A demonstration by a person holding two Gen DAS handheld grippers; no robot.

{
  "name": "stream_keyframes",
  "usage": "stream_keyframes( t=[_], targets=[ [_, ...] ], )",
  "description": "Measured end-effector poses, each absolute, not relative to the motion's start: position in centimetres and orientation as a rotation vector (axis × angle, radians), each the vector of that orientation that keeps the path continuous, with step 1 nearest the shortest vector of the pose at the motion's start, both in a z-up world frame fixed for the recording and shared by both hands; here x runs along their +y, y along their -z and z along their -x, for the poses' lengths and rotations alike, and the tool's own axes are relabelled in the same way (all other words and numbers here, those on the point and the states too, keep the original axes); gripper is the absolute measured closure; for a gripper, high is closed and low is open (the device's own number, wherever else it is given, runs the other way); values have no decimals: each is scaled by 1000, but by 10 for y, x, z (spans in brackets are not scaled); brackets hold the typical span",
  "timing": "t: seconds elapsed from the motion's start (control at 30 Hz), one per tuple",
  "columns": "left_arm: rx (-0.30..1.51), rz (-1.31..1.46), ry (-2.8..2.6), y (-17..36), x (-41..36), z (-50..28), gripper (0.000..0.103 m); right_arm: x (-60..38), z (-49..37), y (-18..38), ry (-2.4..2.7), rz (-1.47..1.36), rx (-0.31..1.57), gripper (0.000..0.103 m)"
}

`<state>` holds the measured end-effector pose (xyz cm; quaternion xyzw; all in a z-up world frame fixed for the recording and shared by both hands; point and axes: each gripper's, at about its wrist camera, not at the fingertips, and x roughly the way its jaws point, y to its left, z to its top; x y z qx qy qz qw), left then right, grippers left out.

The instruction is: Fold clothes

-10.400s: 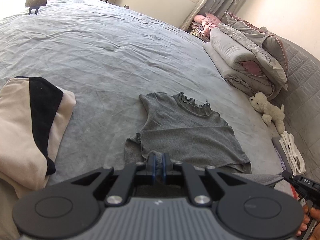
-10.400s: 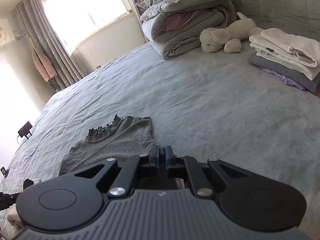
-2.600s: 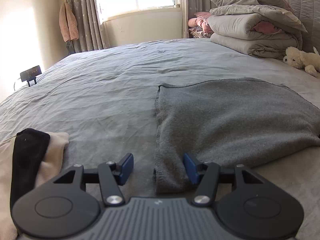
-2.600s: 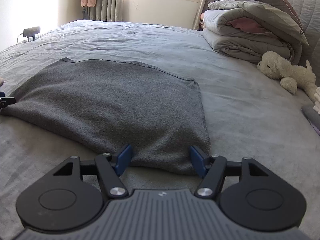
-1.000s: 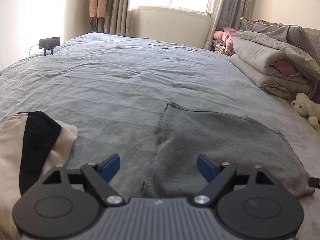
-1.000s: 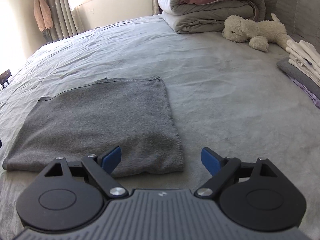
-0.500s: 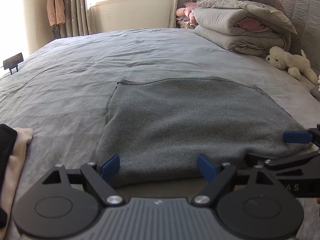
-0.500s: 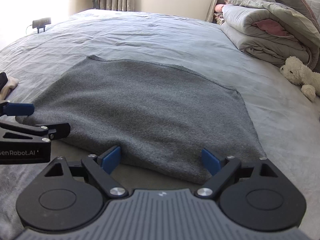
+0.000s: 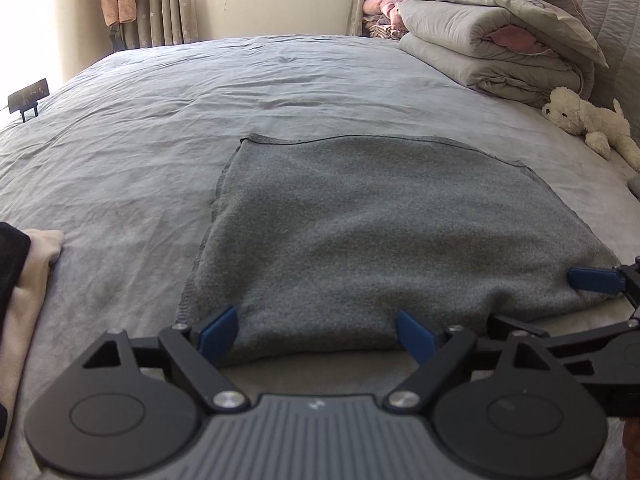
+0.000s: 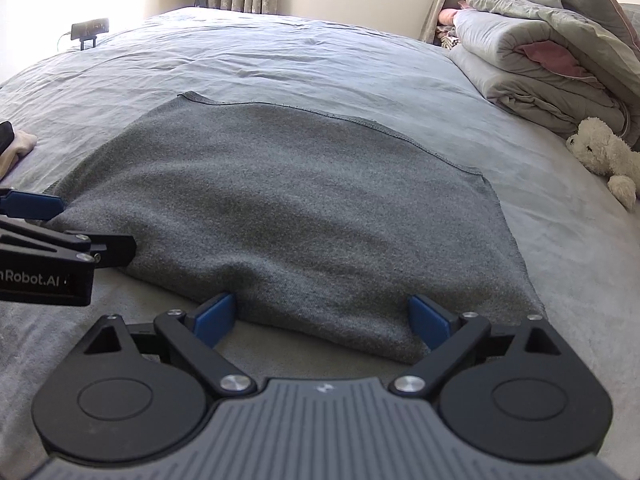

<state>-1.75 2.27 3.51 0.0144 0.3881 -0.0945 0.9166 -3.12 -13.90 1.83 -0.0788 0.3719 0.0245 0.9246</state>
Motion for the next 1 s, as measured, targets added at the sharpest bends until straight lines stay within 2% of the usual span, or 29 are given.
stream_keyframes(
  t=[0.27,0.57,0.77,0.8,0.83,1.0],
  targets=[
    [830,158,214,-57,33,9,15,-139,28,-13,-38,154,775,1],
    [908,166,214,-40,32,-2,13,-155,14,-24,-122,105,871,0],
    [920,176,217,-39,37,-7,12,-172,14,-42,-123,-1,795,0],
    [922,170,216,-39,37,-7,12,-172,12,-42,-134,-10,798,5],
    [924,163,215,-39,36,-8,12,-171,10,-39,-145,-10,812,7],
    [924,119,213,-38,30,-8,9,-163,7,-32,-153,72,844,7]
  ],
)
